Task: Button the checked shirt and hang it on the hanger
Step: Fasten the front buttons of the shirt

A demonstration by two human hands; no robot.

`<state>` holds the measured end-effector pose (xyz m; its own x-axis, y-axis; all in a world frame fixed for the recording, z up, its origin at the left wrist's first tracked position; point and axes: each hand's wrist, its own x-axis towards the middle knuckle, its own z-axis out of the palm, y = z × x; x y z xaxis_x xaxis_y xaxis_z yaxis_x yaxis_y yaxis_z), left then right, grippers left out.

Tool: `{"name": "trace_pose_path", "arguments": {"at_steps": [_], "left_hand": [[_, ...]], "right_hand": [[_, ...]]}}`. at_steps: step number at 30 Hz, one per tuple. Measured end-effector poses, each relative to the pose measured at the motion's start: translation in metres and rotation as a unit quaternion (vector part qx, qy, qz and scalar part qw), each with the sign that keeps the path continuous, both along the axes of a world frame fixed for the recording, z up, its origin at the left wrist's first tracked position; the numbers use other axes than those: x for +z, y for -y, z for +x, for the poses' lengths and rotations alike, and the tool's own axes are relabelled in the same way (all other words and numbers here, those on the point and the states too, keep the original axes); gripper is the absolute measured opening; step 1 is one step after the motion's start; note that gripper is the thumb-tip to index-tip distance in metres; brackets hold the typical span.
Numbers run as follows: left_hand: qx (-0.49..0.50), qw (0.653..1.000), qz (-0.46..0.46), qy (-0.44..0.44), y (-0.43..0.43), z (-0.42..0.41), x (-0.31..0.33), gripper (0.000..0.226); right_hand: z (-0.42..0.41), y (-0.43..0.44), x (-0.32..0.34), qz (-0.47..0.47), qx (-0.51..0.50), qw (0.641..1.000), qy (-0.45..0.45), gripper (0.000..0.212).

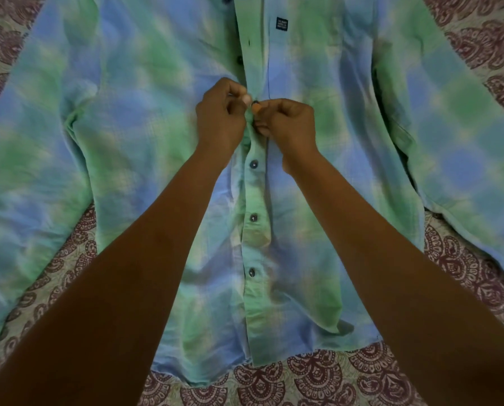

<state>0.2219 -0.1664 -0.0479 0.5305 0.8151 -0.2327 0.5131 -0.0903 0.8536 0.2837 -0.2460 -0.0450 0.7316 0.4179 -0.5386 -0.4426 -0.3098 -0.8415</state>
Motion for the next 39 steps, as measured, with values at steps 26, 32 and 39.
{"name": "trace_pose_path", "arguments": {"at_steps": [26, 32, 39], "left_hand": [[-0.055, 0.992, 0.067, -0.09, -0.078, 0.051, 0.001, 0.025], [-0.069, 0.986, 0.102, -0.113, -0.069, 0.052, -0.009, 0.021], [-0.052, 0.982, 0.12, -0.138, -0.069, 0.062, -0.008, 0.015]], "right_hand": [[0.055, -0.074, -0.006, -0.237, 0.283, 0.861, 0.351, 0.046], [0.065, -0.072, -0.015, -0.189, 0.188, 0.905, 0.331, 0.019], [0.075, -0.06, -0.02, -0.027, 0.067, 0.995, 0.072, 0.023]]}}
